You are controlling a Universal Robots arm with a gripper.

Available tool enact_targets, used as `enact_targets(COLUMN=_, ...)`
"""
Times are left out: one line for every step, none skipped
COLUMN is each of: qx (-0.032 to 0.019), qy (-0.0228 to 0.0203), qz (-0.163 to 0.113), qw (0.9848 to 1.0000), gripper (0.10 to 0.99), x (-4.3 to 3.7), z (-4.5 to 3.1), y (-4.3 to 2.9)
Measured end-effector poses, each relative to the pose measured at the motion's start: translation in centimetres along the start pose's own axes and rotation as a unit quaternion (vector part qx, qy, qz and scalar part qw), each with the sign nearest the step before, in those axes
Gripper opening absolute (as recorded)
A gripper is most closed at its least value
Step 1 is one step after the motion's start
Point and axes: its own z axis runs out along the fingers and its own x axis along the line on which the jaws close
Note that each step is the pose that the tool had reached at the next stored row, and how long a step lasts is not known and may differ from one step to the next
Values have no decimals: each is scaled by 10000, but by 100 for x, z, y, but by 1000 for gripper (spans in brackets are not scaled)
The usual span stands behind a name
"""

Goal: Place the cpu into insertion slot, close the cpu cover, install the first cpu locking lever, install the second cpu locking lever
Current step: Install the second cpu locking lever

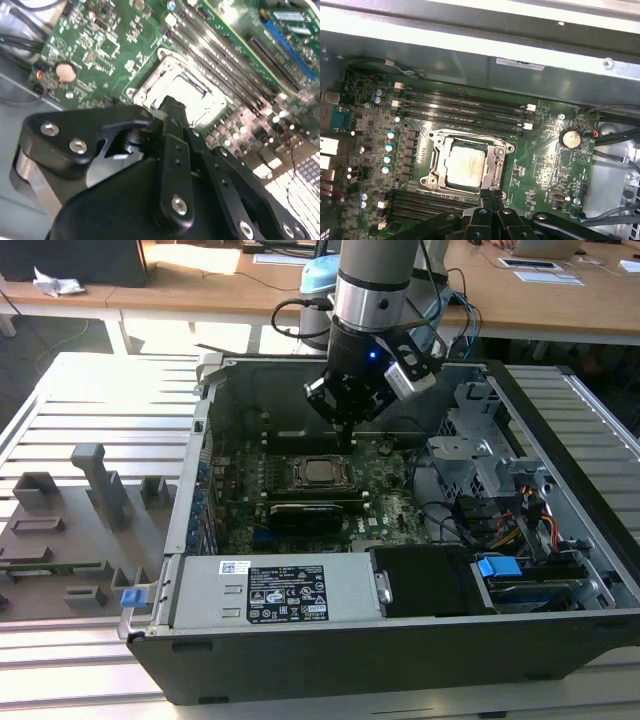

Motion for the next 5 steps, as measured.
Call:
enact_targets(qx=0, qy=0, qz=0, qw=10000, gripper=106, x=0, z=0, y=0)
enact_targets(qx=1, qy=1, qz=0, qw=10000, gripper=106, x=0, z=-1, y=0)
enact_targets(qx=1, qy=1, qz=0, qw=10000, gripper=106, x=0, z=-1, y=0)
enact_targets(qx=2, qy=1, qz=0, qw=10000, gripper=106, x=0, z=-1, y=0)
enact_targets(qx=2, qy=1, qz=0, qw=10000, gripper=106, x=0, z=-1, y=0)
